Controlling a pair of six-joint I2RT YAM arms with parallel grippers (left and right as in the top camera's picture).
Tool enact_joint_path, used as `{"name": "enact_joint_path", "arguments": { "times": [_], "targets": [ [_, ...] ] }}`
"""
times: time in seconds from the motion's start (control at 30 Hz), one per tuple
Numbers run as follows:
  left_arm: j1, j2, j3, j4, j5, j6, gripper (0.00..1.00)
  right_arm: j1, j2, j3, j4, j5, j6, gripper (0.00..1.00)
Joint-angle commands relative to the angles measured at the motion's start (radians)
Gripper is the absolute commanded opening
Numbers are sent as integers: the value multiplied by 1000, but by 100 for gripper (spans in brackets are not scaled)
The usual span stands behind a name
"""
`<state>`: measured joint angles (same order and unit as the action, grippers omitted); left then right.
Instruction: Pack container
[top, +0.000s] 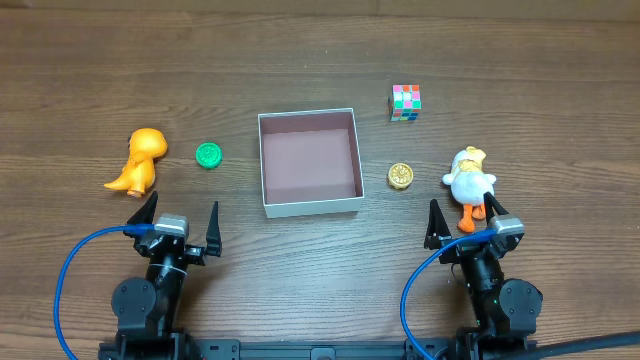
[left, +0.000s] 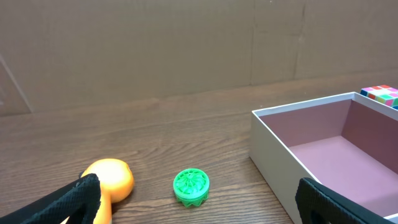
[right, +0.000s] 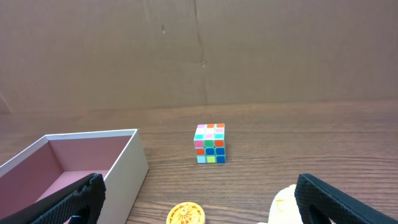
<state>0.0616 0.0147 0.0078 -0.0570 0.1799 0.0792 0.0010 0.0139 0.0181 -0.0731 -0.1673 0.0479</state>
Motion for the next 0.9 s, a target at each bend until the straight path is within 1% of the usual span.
{"name": "enact_joint_path", "arguments": {
  "times": [0.0,0.27,0.5,0.67,0.77,0.87],
  "targets": [
    [8,-9,-3,0,-3,11,100,5,-10,-10,4,9,-3,100],
    [8,-9,-3,0,-3,11,100,5,-10,-10,4,8,-2,100],
    [8,-9,-3,0,-3,11,100,5,-10,-10,9,1,34,100],
    [8,-9,-3,0,-3,11,100,5,-10,-10,92,-85,35,100],
    [8,-9,-3,0,-3,11,100,5,-10,-10,134,-81,34,100],
    [7,-9,-3,0,-3,11,100,5,-10,-2,139,-47,34,100]
  ]
}}
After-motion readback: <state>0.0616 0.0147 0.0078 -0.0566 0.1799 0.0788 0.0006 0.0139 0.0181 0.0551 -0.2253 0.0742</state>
